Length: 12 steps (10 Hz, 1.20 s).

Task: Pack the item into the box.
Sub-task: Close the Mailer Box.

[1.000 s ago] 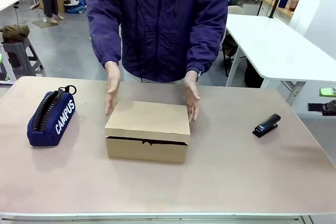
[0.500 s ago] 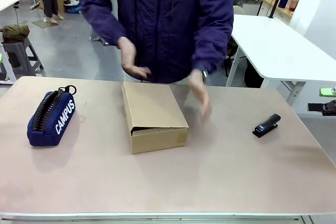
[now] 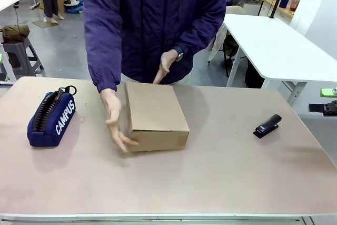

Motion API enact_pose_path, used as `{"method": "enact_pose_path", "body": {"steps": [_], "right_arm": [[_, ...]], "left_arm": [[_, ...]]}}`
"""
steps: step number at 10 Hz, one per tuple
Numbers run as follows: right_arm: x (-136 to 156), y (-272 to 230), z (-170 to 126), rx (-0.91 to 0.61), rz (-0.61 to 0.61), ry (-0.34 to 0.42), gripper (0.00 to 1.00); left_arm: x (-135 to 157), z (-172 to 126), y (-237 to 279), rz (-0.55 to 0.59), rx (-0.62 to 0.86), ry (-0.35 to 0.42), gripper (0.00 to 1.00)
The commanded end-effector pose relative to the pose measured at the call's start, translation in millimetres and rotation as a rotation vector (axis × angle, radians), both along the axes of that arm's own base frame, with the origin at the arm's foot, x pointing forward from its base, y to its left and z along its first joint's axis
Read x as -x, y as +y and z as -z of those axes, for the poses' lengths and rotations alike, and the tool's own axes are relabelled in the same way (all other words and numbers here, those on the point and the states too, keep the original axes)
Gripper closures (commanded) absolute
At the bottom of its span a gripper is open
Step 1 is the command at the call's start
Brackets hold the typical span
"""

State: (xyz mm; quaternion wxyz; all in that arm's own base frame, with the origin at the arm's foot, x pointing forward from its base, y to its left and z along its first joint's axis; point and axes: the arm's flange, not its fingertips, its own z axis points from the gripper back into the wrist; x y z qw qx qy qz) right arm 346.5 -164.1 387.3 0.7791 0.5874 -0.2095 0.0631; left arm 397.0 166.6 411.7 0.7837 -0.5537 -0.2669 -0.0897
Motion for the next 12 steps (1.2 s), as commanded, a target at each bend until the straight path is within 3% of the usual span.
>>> {"method": "enact_pose_path", "body": {"steps": [1,12], "right_arm": [[2.2,0.6,-1.2,-0.011,0.002,-0.003,0.00],[2.2,0.6,-1.2,-0.011,0.002,-0.003,0.00]], "left_arm": [[2.5,-2.4,-1.3,0.002,-0.016,0.006,0.00],[2.5,-2.4,-1.3,0.002,-0.016,0.006,0.00]]}}
